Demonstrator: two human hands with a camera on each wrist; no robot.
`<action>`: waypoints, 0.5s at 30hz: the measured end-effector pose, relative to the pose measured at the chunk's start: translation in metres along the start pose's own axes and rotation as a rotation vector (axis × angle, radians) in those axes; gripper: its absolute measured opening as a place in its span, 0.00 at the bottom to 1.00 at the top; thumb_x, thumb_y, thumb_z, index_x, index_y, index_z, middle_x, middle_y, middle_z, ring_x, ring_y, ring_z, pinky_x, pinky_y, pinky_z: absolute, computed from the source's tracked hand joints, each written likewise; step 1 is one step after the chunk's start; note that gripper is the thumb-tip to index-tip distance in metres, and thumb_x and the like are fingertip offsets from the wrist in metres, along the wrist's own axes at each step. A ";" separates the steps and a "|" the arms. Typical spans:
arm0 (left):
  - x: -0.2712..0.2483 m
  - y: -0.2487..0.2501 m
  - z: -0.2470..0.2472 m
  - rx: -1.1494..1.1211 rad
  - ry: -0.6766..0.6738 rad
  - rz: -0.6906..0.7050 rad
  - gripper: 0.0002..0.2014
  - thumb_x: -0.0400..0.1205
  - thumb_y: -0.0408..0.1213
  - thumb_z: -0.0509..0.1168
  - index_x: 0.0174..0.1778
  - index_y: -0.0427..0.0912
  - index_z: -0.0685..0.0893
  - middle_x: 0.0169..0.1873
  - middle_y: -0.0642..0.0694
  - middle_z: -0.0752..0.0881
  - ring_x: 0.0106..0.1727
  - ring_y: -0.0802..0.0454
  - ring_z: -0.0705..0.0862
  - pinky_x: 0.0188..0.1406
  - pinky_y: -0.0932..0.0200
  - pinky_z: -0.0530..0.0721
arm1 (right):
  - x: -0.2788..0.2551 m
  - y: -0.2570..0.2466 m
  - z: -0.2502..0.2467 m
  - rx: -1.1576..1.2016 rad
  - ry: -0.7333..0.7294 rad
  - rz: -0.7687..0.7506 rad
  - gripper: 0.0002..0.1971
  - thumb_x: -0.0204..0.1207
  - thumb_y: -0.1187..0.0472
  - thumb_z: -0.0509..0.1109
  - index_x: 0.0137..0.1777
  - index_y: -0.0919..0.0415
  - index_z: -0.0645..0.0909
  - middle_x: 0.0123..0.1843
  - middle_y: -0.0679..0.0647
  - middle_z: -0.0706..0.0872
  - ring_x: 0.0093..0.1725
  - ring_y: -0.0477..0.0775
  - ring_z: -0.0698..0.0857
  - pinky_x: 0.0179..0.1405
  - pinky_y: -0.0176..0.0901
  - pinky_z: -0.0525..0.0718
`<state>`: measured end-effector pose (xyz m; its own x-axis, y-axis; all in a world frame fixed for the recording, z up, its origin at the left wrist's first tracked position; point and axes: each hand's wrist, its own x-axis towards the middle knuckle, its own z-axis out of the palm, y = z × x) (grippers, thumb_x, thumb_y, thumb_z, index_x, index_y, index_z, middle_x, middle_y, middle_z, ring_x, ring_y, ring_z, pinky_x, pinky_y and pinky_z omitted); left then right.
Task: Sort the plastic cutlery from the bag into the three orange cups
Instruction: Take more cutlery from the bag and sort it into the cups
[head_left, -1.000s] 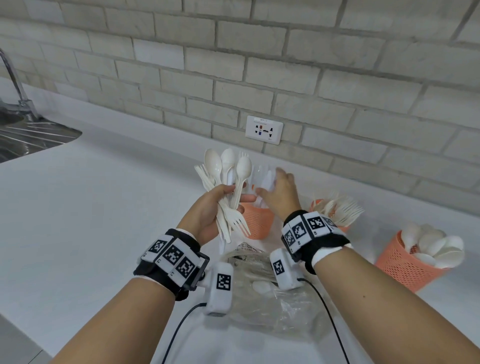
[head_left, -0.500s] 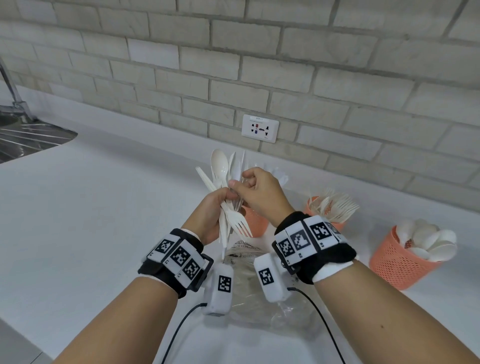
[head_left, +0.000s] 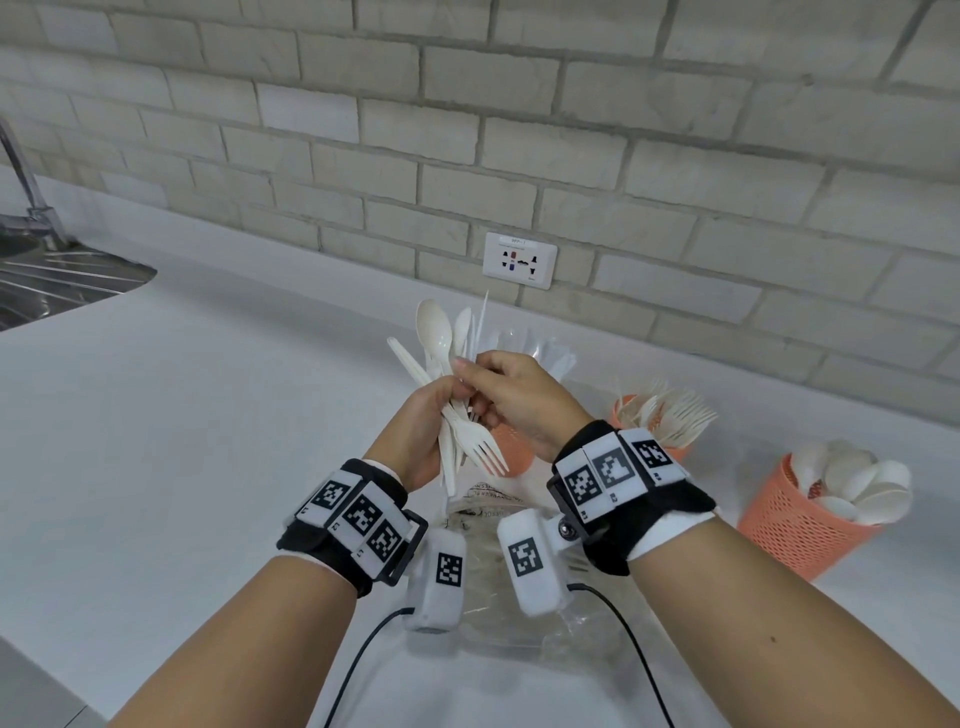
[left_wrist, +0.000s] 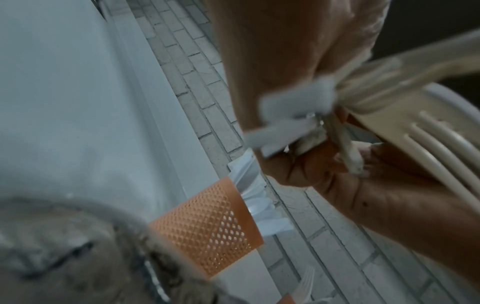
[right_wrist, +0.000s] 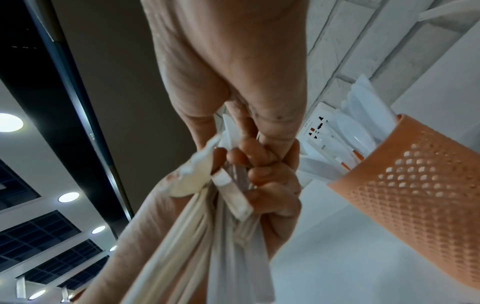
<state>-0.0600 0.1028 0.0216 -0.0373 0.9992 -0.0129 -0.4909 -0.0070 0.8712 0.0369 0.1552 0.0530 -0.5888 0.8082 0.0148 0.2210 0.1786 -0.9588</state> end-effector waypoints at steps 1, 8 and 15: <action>0.000 0.001 0.001 0.016 0.001 0.001 0.13 0.77 0.28 0.50 0.28 0.38 0.73 0.19 0.46 0.78 0.24 0.54 0.77 0.32 0.62 0.76 | 0.001 0.002 0.000 0.000 0.008 0.001 0.11 0.80 0.55 0.65 0.39 0.61 0.78 0.28 0.56 0.78 0.24 0.48 0.76 0.21 0.33 0.74; -0.002 0.000 0.001 0.086 -0.034 0.027 0.15 0.84 0.35 0.52 0.32 0.36 0.76 0.25 0.45 0.81 0.30 0.53 0.81 0.34 0.63 0.80 | -0.002 -0.002 -0.006 0.048 0.049 0.017 0.07 0.82 0.65 0.59 0.45 0.66 0.76 0.25 0.54 0.75 0.20 0.45 0.73 0.19 0.32 0.72; 0.008 0.004 -0.008 0.021 0.222 0.056 0.05 0.82 0.30 0.61 0.48 0.32 0.80 0.29 0.42 0.82 0.27 0.50 0.82 0.26 0.59 0.83 | 0.004 -0.016 -0.024 -0.012 0.207 -0.095 0.06 0.84 0.63 0.57 0.49 0.64 0.74 0.29 0.53 0.77 0.26 0.48 0.74 0.24 0.38 0.72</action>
<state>-0.0688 0.1106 0.0209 -0.2555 0.9643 -0.0698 -0.4644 -0.0591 0.8837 0.0502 0.1689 0.0756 -0.4357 0.8850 0.1643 0.1821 0.2654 -0.9468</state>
